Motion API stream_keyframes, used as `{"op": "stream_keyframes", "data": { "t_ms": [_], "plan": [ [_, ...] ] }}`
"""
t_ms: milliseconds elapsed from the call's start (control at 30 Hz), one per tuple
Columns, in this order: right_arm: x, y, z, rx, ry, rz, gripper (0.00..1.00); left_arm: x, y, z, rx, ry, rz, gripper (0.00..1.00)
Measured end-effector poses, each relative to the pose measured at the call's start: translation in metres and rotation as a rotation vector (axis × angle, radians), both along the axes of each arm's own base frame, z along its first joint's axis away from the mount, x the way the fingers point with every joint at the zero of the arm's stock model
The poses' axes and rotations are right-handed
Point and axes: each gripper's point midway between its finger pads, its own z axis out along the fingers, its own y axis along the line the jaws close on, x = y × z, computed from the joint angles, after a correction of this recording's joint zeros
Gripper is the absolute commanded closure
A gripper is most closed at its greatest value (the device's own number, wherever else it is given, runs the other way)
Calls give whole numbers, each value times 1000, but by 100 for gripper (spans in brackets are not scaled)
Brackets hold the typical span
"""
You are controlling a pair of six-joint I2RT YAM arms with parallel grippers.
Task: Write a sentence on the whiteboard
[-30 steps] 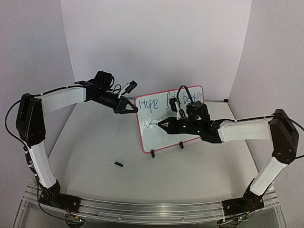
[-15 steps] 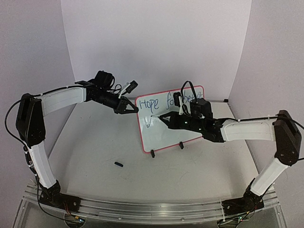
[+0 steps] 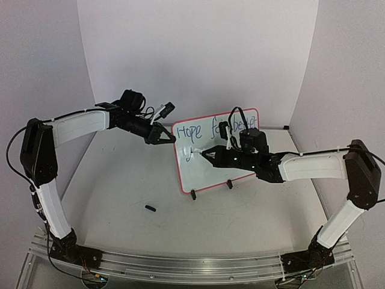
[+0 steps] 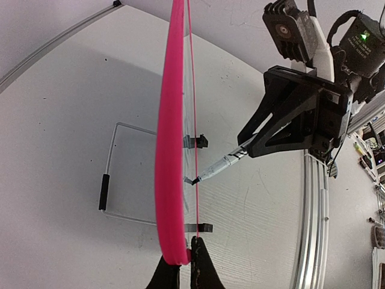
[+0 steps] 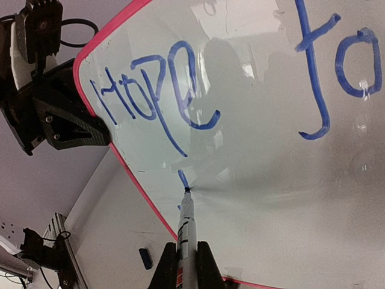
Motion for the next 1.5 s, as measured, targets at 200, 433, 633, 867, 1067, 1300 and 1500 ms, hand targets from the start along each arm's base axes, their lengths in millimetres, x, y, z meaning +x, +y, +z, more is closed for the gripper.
{"op": "stream_keyframes", "data": {
  "t_ms": [200, 433, 633, 867, 1067, 1300, 1500],
  "plan": [
    [-5, -3, -15, -14, 34, 1, 100, 0, 0, 0, 0, 0, 0, 100],
    [-6, -4, -19, -20, 43, 2, 100, 0, 0, 0, 1, 0, 1, 100],
    [-6, -5, -21, -26, 47, 0, 100, 0, 0, 0, 1, 0, 2, 100],
    [-8, -9, -15, -30, 44, -11, 100, -1, -1, 0, 1, -3, -2, 100],
    [-10, -11, 0, -7, 20, -10, 100, -2, -2, 1, 3, -10, -3, 100],
    [-9, -12, 0, -9, 21, -18, 100, -2, -3, 1, 6, -12, -2, 100],
    [-5, -16, -1, -11, 20, -43, 100, -2, -3, 1, 6, -12, -2, 100]
  ]
}}
